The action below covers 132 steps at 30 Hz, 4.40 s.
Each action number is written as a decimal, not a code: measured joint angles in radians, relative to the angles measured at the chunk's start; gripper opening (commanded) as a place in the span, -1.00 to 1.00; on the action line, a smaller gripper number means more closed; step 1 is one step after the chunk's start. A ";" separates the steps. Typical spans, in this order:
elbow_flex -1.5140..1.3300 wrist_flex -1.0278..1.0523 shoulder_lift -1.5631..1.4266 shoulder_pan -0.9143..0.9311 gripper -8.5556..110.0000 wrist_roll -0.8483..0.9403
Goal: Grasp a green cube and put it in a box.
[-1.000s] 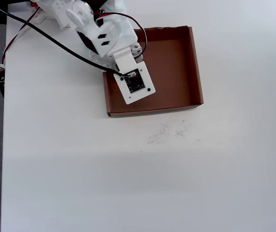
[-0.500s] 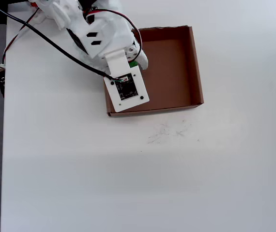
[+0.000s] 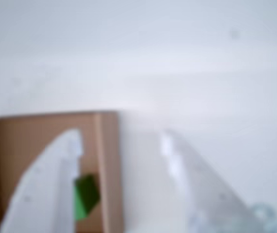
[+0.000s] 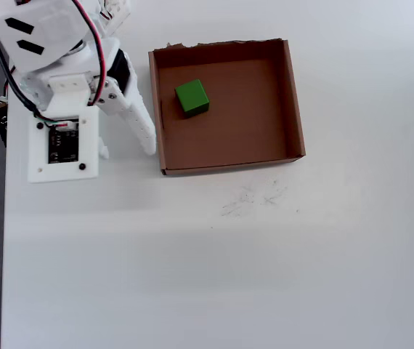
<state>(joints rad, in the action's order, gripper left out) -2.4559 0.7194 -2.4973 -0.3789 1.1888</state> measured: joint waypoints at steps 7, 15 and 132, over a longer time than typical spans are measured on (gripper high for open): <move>-0.218 0.094 -0.244 0.060 -0.59 0.017; -0.336 0.316 -0.514 0.146 -0.61 0.123; -0.522 0.518 -0.693 0.091 -0.50 0.003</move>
<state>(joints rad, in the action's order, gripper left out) -2.9775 1.2379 -3.1907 -0.2884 1.1919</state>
